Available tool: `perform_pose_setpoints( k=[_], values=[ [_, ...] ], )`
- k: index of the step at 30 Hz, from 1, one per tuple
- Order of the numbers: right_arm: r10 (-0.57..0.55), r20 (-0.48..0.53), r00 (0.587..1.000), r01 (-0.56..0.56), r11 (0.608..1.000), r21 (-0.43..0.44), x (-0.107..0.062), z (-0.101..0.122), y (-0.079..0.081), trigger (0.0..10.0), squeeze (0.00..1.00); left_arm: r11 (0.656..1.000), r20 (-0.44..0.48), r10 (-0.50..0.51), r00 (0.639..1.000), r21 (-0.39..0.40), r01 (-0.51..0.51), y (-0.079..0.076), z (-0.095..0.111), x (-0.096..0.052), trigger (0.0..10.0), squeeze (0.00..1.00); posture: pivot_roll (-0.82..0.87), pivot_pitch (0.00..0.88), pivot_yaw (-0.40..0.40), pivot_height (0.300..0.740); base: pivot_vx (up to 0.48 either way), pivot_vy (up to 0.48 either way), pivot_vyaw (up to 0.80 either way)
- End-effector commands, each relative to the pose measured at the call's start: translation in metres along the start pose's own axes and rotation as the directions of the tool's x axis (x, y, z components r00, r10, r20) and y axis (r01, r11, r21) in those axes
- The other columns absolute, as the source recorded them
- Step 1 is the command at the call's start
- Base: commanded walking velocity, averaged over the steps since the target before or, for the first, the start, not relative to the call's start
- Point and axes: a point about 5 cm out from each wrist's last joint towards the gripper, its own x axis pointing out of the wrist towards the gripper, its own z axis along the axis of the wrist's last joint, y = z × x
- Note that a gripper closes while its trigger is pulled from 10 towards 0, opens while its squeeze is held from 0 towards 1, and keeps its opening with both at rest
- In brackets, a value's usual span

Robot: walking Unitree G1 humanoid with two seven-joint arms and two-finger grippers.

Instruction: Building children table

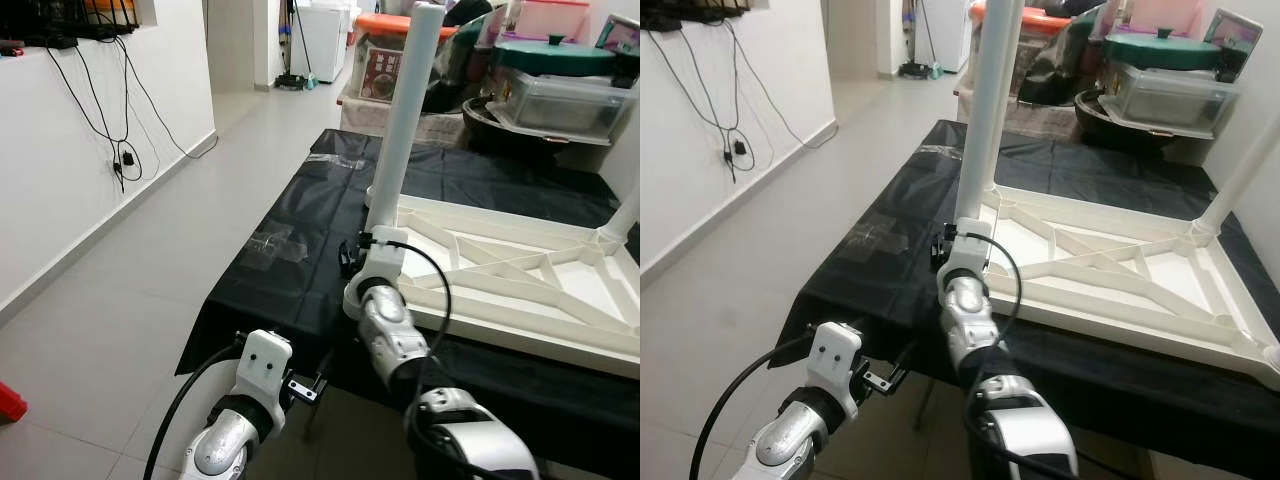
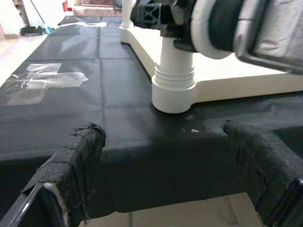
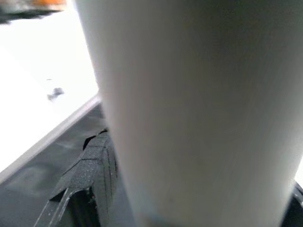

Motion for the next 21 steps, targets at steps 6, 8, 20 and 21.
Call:
perform_pose_setpoints(
  k=[6, 8, 20, 21],
  values=[
    [0.545, -0.146, 0.826, -0.555, 0.832, -0.032, -0.001, 0.005, 0.006, 10.0, 0.0, 1.0, -0.012, -0.008, 1.0, -0.005, 0.008, -0.001, -0.005, 0.002, 10.0, 0.0, 0.06, 0.0, -0.089, 0.74, 0.0, 0.0, 0.0],
    [0.604, -0.179, 0.777, -0.616, 0.788, -0.015, -0.002, 0.004, 0.01, 10.0, 0.0, 1.0, -0.012, -0.01, 1.0, -0.005, 0.01, -0.001, -0.005, 0.002, 10.0, 0.0, 0.07, 0.0, -0.09, 0.74, 0.0, 0.0, 0.0],
    [0.846, -0.305, 0.438, -0.879, 0.474, 0.054, -0.011, 0.0, 0.064, 10.0, 0.0, 1.0, -0.007, -0.013, 1.0, 0.002, 0.013, -0.005, -0.004, 0.003, 10.0, 0.0, 0.1, 0.0, -0.121, 0.74, 0.0, 0.0, 0.0],
    [0.83, -0.315, 0.459, -0.868, 0.495, 0.041, -0.01, -0.003, 0.067, 0.0, 0.0, 1.0, -0.007, -0.012, 1.0, 0.002, 0.012, -0.005, -0.004, 0.003, 10.0, 0.0, 0.1, 0.0, -0.123, 0.74, 0.0, 0.0, 0.0]
  ],
)
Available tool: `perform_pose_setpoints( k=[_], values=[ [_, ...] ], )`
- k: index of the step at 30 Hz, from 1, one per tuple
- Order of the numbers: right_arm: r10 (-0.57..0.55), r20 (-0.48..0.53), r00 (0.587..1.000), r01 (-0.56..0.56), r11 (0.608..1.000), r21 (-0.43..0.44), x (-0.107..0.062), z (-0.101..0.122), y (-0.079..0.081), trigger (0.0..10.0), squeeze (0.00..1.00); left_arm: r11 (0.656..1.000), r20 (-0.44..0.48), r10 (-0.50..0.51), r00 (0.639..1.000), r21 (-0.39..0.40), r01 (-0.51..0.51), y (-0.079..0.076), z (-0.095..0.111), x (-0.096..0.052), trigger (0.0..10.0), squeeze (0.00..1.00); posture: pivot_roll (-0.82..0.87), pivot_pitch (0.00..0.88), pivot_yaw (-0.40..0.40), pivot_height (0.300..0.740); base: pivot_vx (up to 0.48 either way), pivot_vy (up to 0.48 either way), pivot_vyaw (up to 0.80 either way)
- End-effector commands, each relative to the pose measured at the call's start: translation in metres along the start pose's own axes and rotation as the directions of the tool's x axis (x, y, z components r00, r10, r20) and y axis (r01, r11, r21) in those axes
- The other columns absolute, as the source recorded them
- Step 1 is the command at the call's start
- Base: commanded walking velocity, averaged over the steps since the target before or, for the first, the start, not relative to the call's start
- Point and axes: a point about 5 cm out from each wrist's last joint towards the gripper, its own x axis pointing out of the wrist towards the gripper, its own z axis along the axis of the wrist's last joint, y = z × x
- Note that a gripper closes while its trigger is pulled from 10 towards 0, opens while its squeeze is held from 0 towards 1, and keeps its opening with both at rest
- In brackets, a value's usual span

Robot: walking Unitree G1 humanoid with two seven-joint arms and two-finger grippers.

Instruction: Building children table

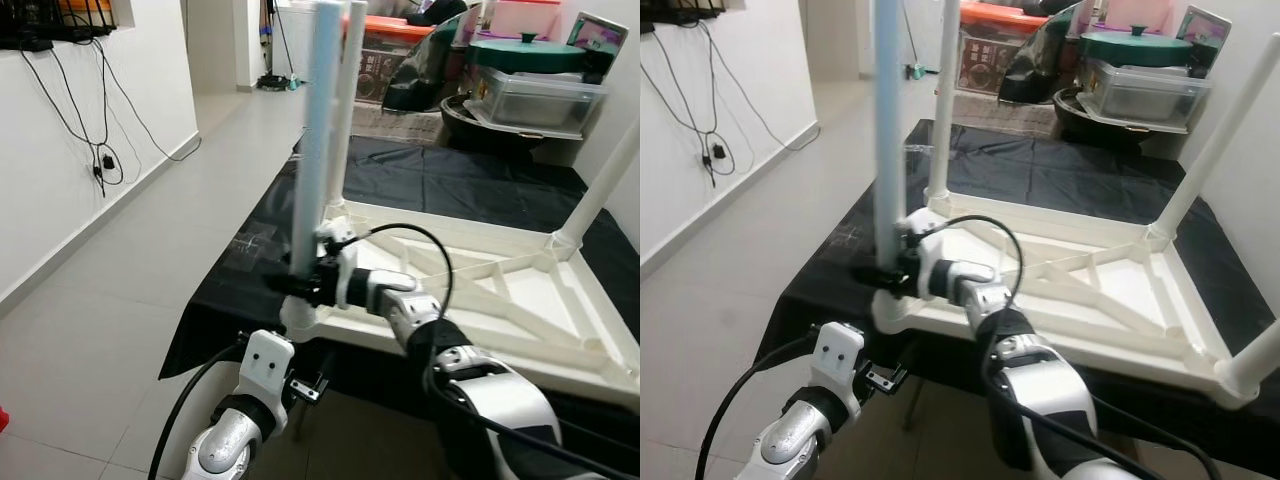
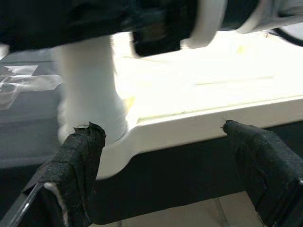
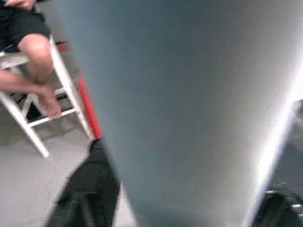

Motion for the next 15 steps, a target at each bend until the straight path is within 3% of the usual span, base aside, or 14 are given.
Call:
perform_pose_setpoints(
  k=[1, 2, 5, 6, 7, 9, 10, 11, 12, 13, 15],
  values=[
    [-0.028, -0.06, 0.998, 0.027, 0.999, -0.026, 0.011, -0.008, 0.006, 0.0, 0.0, 1.0, 0.0, 0.002, 1.0, 0.008, -0.002, -0.002, -0.001, -0.001, 10.0, 0.0, 0.1, 0.0, -0.122, 0.74, 0.0, 0.0, 0.0],
    [-0.105, -0.053, 0.993, 0.103, 0.994, -0.036, 0.011, -0.009, 0.003, 0.0, 0.0, 1.0, -0.001, 0.002, 1.0, 0.007, -0.002, -0.002, -0.001, -0.001, 10.0, 0.0, 0.1, 0.0, -0.116, 0.74, 0.0, 0.0, 0.0],
    [-0.181, -0.045, 0.982, 0.179, 0.983, -0.052, 0.01, -0.009, -0.001, 0.0, 0.0, 1.0, -0.001, 0.001, 1.0, 0.007, -0.001, -0.002, -0.002, -0.002, 10.0, 0.0, 0.1, 0.0, -0.116, 0.74, 0.0, 0.0, 0.0],
    [-0.278, -0.019, 0.96, 0.277, 0.96, -0.052, 0.006, -0.008, -0.007, 0.0, 0.0, 1.0, -0.002, 0.0, 1.0, 0.006, 0.0, -0.002, -0.002, -0.002, 10.0, 0.0, 0.09, 0.0, -0.115, 0.74, 0.0, 0.0, 0.0],
    [-0.407, 0.01, 0.913, 0.407, 0.913, -0.03, 0.0, -0.006, -0.016, 0.0, 0.0, 1.0, -0.004, 0.0, 1.0, 0.004, 0.0, -0.002, -0.003, -0.002, 10.0, 0.0, 0.09, 0.0, -0.112, 0.74, 0.0, 0.0, 0.0],
    [-0.407, 0.01, 0.913, 0.407, 0.913, -0.03, 0.0, -0.006, -0.016, 0.0, 0.0, 1.0, -0.004, 0.0, 1.0, 0.004, 0.0, -0.002, -0.003, -0.002, 10.0, 0.0, 0.09, 0.0, -0.112, 0.74, 0.0, 0.0, 0.0],
    [-0.512, 0.029, 0.858, 0.512, 0.859, -0.002, -0.007, -0.005, -0.024, 0.0, 0.0, 1.0, -0.005, 0.0, 1.0, 0.002, 0.0, -0.002, -0.003, -0.002, 10.0, 0.0, 0.09, 0.0, -0.112, 0.74, 0.0, 0.0, 0.0],
    [-0.652, 0.042, 0.757, 0.652, 0.758, 0.03, -0.017, -0.005, -0.034, 0.0, 0.0, 1.0, -0.006, 0.0, 1.0, 0.001, 0.0, -0.001, -0.003, -0.002, 10.0, 0.0, 0.08, 0.0, -0.103, 0.74, 0.0, 0.0, 0.0],
    [-0.652, 0.042, 0.757, 0.652, 0.758, 0.03, -0.017, -0.005, -0.034, 0.0, 0.0, 1.0, -0.006, 0.0, 1.0, 0.001, 0.0, -0.001, -0.003, -0.002, 10.0, 0.0, 0.08, 0.0, -0.103, 0.74, 0.0, 0.0, 0.0],
    [-0.852, 0.032, 0.522, 0.845, 0.522, 0.119, -0.04, -0.011, -0.048, 0.0, 0.0, 1.0, -0.008, -0.002, 1.0, 0.0, 0.002, -0.001, -0.004, -0.002, 10.0, 0.0, 0.07, 0.0, -0.099, 0.74, 0.0, 0.0, 0.0],
    [-0.852, 0.032, 0.522, 0.845, 0.522, 0.119, -0.04, -0.011, -0.048, 0.0, 0.0, 1.0, -0.008, -0.002, 1.0, 0.0, 0.002, -0.001, -0.004, -0.002, 10.0, 0.0, 0.07, 0.0, -0.099, 0.74, 0.0, 0.0, 0.0]
  ],
)
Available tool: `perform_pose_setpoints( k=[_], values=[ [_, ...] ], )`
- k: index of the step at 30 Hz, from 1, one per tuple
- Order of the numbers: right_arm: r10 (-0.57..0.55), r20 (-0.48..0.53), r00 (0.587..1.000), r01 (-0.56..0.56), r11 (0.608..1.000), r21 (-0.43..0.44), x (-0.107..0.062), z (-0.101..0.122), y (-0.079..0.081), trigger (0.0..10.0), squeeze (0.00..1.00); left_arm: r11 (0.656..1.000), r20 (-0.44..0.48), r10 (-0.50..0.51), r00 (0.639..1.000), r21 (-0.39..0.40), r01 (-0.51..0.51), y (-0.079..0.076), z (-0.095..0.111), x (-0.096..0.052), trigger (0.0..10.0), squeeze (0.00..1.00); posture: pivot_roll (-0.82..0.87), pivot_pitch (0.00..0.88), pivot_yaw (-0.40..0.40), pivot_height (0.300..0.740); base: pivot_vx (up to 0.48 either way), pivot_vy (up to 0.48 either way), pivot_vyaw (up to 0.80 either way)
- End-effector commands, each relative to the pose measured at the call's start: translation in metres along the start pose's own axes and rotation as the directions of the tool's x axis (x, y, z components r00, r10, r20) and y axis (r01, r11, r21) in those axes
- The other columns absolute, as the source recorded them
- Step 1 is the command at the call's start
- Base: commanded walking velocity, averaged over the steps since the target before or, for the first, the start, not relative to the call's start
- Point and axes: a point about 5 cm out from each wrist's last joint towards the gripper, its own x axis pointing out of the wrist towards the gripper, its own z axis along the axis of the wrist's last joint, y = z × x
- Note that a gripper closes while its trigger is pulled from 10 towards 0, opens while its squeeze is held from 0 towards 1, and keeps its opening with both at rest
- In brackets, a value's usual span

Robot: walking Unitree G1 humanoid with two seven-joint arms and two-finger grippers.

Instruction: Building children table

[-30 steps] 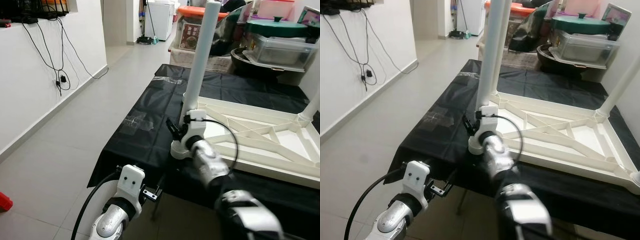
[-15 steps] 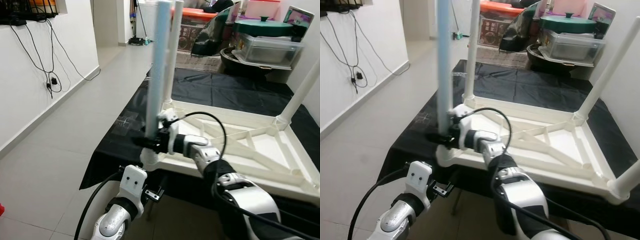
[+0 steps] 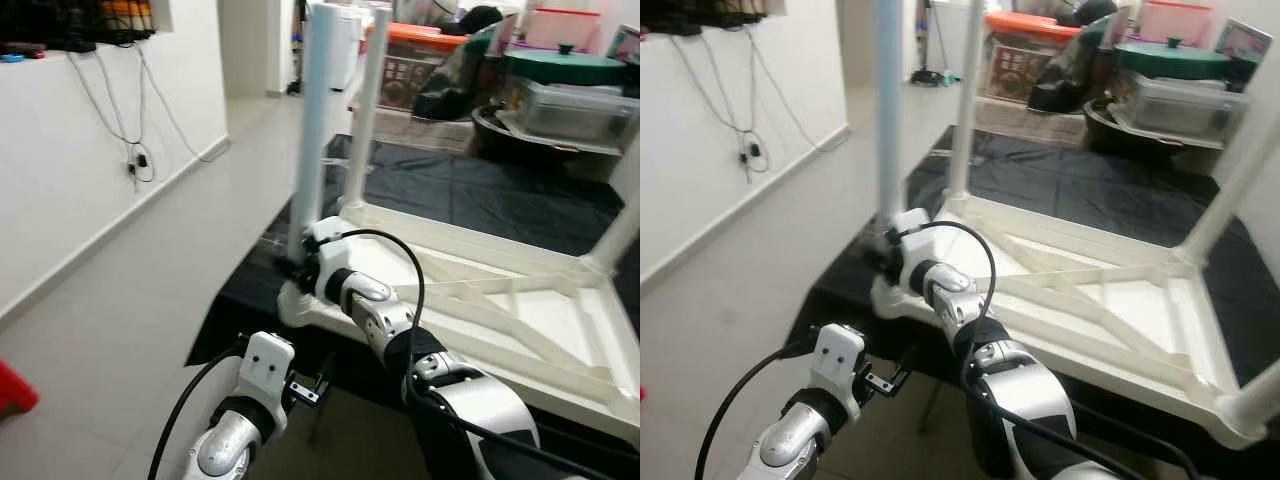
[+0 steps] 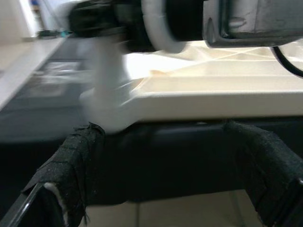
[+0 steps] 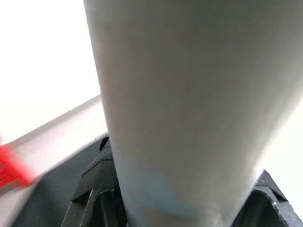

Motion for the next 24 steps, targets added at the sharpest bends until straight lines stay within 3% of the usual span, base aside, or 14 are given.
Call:
perform_pose_setpoints(
  k=[1, 2, 3, 4, 5, 6, 7, 11, 12, 13, 14, 18, 19, 24],
  values=[
    [-0.25, 0.012, 0.968, 0.249, 0.967, 0.046, -0.007, -0.003, -0.034, 0.0, 0.0, 1.0, -0.007, -0.006, 1.0, -0.002, 0.006, -0.001, -0.003, 0.0, 10.0, 0.0, 0.07, 0.0, -0.095, 0.74, 0.0, 0.0, 0.0],
    [-0.25, 0.012, 0.968, 0.249, 0.967, 0.046, -0.007, -0.003, -0.034, 0.0, 0.0, 1.0, -0.007, -0.006, 1.0, -0.002, 0.006, -0.001, -0.003, 0.0, 10.0, 0.0, 0.07, 0.0, -0.095, 0.74, 0.0, 0.0, 0.0],
    [-0.375, 0.006, 0.927, 0.374, 0.924, 0.085, -0.012, -0.008, -0.041, 0.0, 0.0, 1.0, -0.008, -0.007, 1.0, -0.001, 0.007, 0.0, -0.003, 0.0, 10.0, 0.0, 0.07, 0.0, -0.094, 0.74, 0.0, 0.0, 0.0],
    [-0.375, 0.006, 0.927, 0.374, 0.924, 0.085, -0.012, -0.008, -0.041, 0.0, 0.0, 1.0, -0.008, -0.007, 1.0, -0.001, 0.007, 0.0, -0.003, 0.0, 10.0, 0.0, 0.07, 0.0, -0.094, 0.74, 0.0, 0.0, 0.0],
    [-0.466, -0.002, 0.885, 0.463, 0.878, 0.12, -0.016, -0.013, -0.042, 0.0, 0.0, 1.0, -0.008, -0.008, 1.0, 0.0, 0.008, 0.0, -0.003, 0.0, 10.0, 0.0, 0.07, 0.0, -0.09, 0.74, 0.0, 0.0, 0.0],
    [-0.466, -0.002, 0.885, 0.463, 0.878, 0.12, -0.016, -0.013, -0.042, 0.0, 0.0, 1.0, -0.008, -0.008, 1.0, 0.0, 0.008, 0.0, -0.003, 0.0, 10.0, 0.0, 0.07, 0.0, -0.09, 0.74, 0.0, 0.0, 0.0],
    [-0.528, -0.018, 0.849, 0.525, 0.838, 0.151, -0.02, -0.018, -0.041, 0.0, 0.0, 1.0, -0.008, -0.009, 1.0, 0.002, 0.009, 0.0, -0.003, 0.0, 10.0, 0.0, 0.07, 0.0, -0.097, 0.74, 0.0, 0.0, 0.0],
    [-0.511, -0.048, 0.858, 0.511, 0.843, 0.17, -0.019, -0.026, -0.02, 0.0, 0.0, 1.0, -0.006, -0.008, 1.0, 0.005, 0.008, 0.001, -0.002, 0.001, 10.0, 0.0, 0.07, 0.0, -0.097, 0.74, 0.0, 0.0, 0.0],
    [-0.468, -0.056, 0.882, 0.47, 0.865, 0.173, -0.018, -0.029, -0.009, 3.5, 0.0, 1.0, -0.005, -0.007, 1.0, 0.006, 0.007, 0.001, -0.002, 0.002, 10.0, 0.0, 0.07, 0.0, -0.098, 0.74, 0.0, 0.0, 0.0],
    [-0.435, -0.057, 0.899, 0.437, 0.882, 0.175, -0.017, -0.03, -0.001, 9.2, 0.0, 1.0, -0.005, -0.007, 1.0, 0.006, 0.007, 0.001, -0.002, 0.002, 10.0, 0.0, 0.07, 0.0, -0.096, 0.74, 0.0, 0.0, 0.0],
    [-0.362, -0.03, 0.931, 0.361, 0.913, 0.19, -0.015, -0.03, 0.008, 10.0, 1.0, 1.0, -0.005, -0.007, 1.0, 0.006, 0.007, 0.001, -0.002, 0.002, 10.0, 0.0, 0.08, 0.0, -0.098, 0.74, 0.0, 0.0, 0.0],
    [-0.294, 0.025, 0.956, 0.284, 0.941, 0.182, -0.014, -0.027, 0.015, 10.0, 1.0, 1.0, -0.005, -0.007, 1.0, 0.006, 0.007, 0.001, -0.002, 0.002, 10.0, 0.0, 0.07, 0.0, -0.096, 0.74, 0.0, 0.0, 0.0],
    [-0.234, 0.074, 0.969, 0.219, 0.96, 0.172, -0.013, -0.021, 0.013, 10.0, 0.0, 1.0, -0.005, -0.008, 1.0, 0.005, 0.008, 0.0, -0.002, 0.002, 10.0, 0.0, 0.07, 0.0, -0.097, 0.74, 0.0, 0.0, 0.0],
    [-0.044, 0.149, 0.988, 0.032, 0.996, 0.088, -0.01, -0.006, 0.004, 10.0, 0.0, 1.0, -0.004, -0.008, 1.0, 0.004, 0.008, 0.001, -0.002, 0.002, 10.0, 0.0, 0.07, 0.0, -0.095, 0.74, 0.0, 0.0, 0.0]
  ],
)
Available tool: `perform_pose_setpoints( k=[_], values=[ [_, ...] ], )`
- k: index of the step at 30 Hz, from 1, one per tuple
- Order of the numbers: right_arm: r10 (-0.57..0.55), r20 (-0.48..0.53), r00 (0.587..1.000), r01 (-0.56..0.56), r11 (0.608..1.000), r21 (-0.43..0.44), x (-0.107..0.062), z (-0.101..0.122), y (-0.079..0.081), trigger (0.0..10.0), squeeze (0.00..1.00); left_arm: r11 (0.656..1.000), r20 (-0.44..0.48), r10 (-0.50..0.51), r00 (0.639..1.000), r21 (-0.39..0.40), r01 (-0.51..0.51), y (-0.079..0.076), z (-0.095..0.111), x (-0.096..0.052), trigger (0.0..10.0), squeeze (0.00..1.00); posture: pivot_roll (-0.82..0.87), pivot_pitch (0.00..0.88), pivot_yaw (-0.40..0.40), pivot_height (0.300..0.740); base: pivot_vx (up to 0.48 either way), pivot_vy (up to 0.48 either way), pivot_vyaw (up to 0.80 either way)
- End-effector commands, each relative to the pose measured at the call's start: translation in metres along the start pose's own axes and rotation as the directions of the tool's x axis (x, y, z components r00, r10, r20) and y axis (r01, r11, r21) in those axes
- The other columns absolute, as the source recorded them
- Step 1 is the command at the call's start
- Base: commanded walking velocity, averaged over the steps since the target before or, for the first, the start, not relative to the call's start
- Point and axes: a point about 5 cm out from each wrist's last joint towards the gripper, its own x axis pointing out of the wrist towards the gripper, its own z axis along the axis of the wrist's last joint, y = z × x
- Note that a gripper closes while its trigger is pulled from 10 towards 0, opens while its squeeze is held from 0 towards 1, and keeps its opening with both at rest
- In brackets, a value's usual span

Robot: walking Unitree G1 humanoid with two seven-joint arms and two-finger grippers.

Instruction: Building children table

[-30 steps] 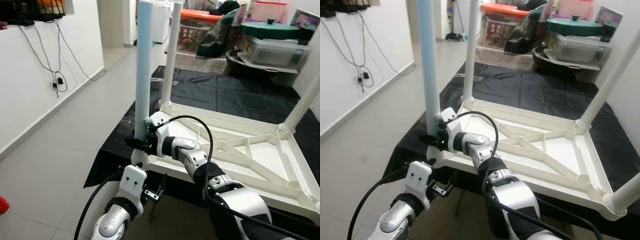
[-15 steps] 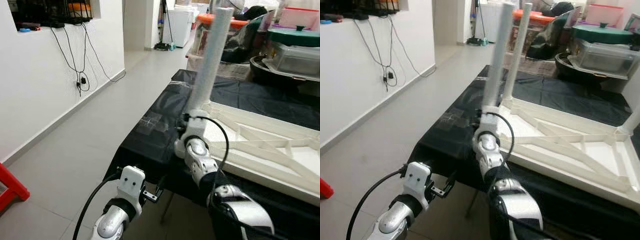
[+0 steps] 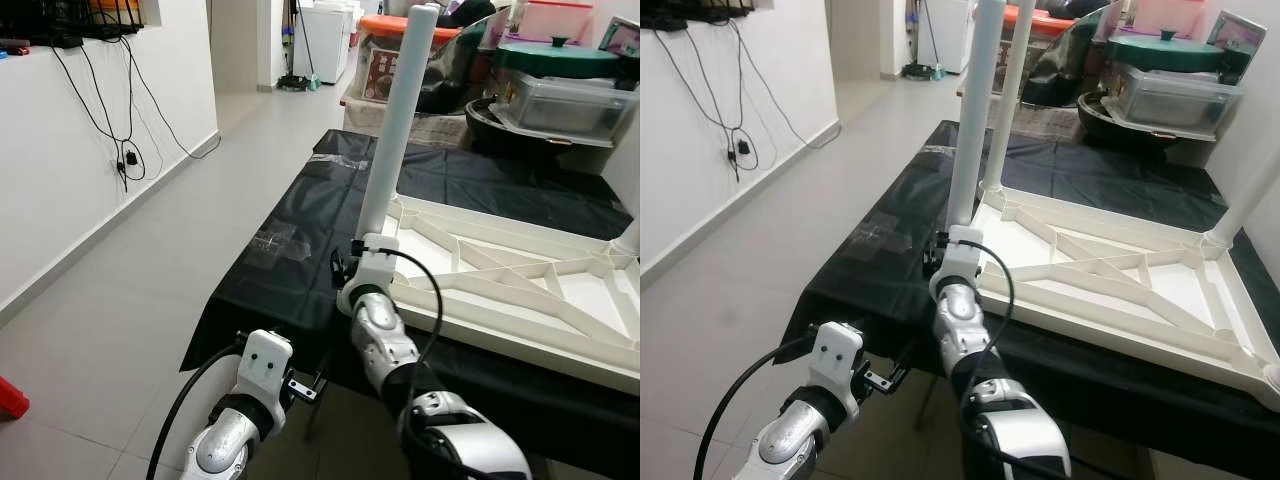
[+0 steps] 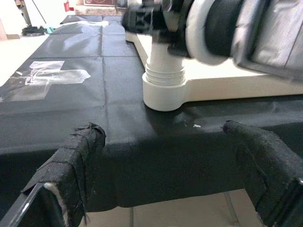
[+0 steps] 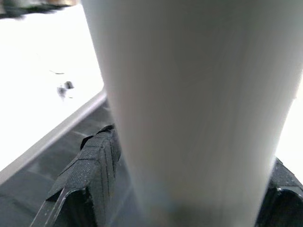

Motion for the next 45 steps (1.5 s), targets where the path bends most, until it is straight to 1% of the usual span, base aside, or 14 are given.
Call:
perform_pose_setpoints(
  k=[1, 8, 10, 11, 19, 21, 23, 26, 28, 31, 33, 35, 38, 45],
  values=[
    [0.114, -0.01, 0.993, -0.114, 0.993, -0.033, 0.004, 0.007, 0.003, 10.0, 0.0, 1.0, -0.007, -0.004, 1.0, 0.0, 0.004, -0.001, -0.003, 0.001, 10.0, 0.0, 0.07, 0.0, -0.095, 0.74, 0.0, 0.0, 0.0],
    [0.347, -0.097, 0.933, -0.354, 0.933, -0.065, 0.008, 0.016, -0.002, 10.0, 0.0, 1.0, -0.006, -0.007, 1.0, 0.003, 0.007, 0.0, -0.002, 0.001, 10.0, 0.0, 0.07, 0.0, -0.092, 0.74, 0.0, 0.0, 0.0],
    [0.471, -0.146, 0.87, -0.485, 0.871, -0.078, 0.006, 0.015, 0.003, 10.0, 0.0, 1.0, -0.006, -0.008, 1.0, 0.003, 0.008, -0.001, -0.003, 0.002, 10.0, 0.0, 0.07, 0.0, -0.092, 0.74, 0.0, 0.0, 0.0],
    [0.642, -0.253, 0.724, -0.677, 0.732, -0.078, 0.0, 0.01, 0.014, 10.0, 0.0, 1.0, -0.005, -0.01, 1.0, 0.004, 0.01, -0.001, -0.003, 0.002, 10.0, 0.0, 0.08, 0.0, -0.103, 0.74, 0.0, 0.0, 0.0],
    [0.751, -0.345, 0.563, -0.809, 0.586, -0.046, -0.006, 0.005, 0.027, 10.0, 0.0, 1.0, -0.002, 0.0, 1.0, -0.001, 0.0, -0.003, -0.002, 0.001, 10.0, 0.0, 0.1, 0.0, -0.122, 0.74, 0.0, 0.0, 0.0],
    [0.78, -0.344, 0.522, -0.834, 0.551, -0.017, -0.007, 0.006, 0.033, 0.0, 0.0, 1.0, -0.002, 0.0, 1.0, -0.004, 0.0, -0.005, -0.002, 0.001, 10.0, 0.0, 0.11, 0.0, -0.125, 0.74, 0.0, 0.0, 0.0],
    [0.795, -0.339, 0.504, -0.845, 0.535, 0.0, -0.007, 0.006, 0.036, 0.0, 0.0, 1.0, -0.004, -0.002, 1.0, -0.004, 0.002, -0.005, -0.003, 0.001, 10.0, 0.0, 0.1, 0.0, -0.123, 0.74, 0.0, 0.0, 0.0],
    [0.78, -0.334, 0.529, -0.831, 0.556, -0.018, -0.007, 0.004, 0.037, 0.0, 0.0, 1.0, -0.006, -0.005, 1.0, -0.005, 0.005, -0.005, -0.003, 0.001, 10.0, 0.0, 0.1, 0.0, -0.127, 0.74, 0.0, 0.0, 0.0],
    [0.662, -0.303, 0.685, -0.712, 0.697, -0.086, 0.0, 0.003, 0.033, 0.0, 0.0, 1.0, -0.005, -0.004, 1.0, -0.006, 0.004, -0.005, -0.003, 0.001, 10.0, 0.0, 0.1, 0.0, -0.127, 0.74, 0.0, 0.0, 0.0],
    [0.599, -0.288, 0.747, -0.646, 0.755, -0.106, 0.002, 0.003, 0.029, 0.0, 0.0, 1.0, -0.005, -0.003, 1.0, -0.006, 0.003, -0.005, -0.003, 0.001, 10.0, 0.0, 0.1, 0.0, -0.127, 0.74, 0.0, 0.0, 0.0],
    [0.462, -0.258, 0.849, -0.501, 0.857, -0.115, 0.007, 0.003, 0.019, 0.0, 0.0, 1.0, -0.004, -0.002, 1.0, -0.006, 0.002, -0.004, -0.003, 0.001, 10.0, 0.0, 0.1, 0.0, -0.12, 0.74, 0.0, 0.0, 0.0],
    [0.006, -0.182, 0.983, -0.027, 0.993, -0.113, 0.01, 0.003, -0.02, 0.0, 0.0, 1.0, -0.006, -0.004, 1.0, -0.008, 0.004, -0.003, -0.003, 0.001, 10.0, 0.0, 0.08, 0.0, -0.105, 0.74, 0.0, 0.0, 0.0],
    [-0.299, -0.152, 0.942, 0.291, 0.954, -0.068, 0.003, 0.001, -0.048, 0.0, 0.0, 1.0, -0.007, -0.006, 1.0, -0.009, 0.006, -0.003, -0.003, 0.001, 10.0, 0.0, 0.07, 0.0, -0.098, 0.74, 0.0, 0.0, 0.0],
    [-0.499, -0.16, 0.851, 0.508, 0.861, 0.013, -0.011, -0.015, -0.049, 0.0, 0.0, 1.0, -0.007, -0.007, 1.0, -0.006, 0.007, -0.002, -0.003, 0.003, 10.0, 0.0, 0.08, 0.0, -0.101, 0.74, 0.0, 0.0, 0.0]
  ],
)
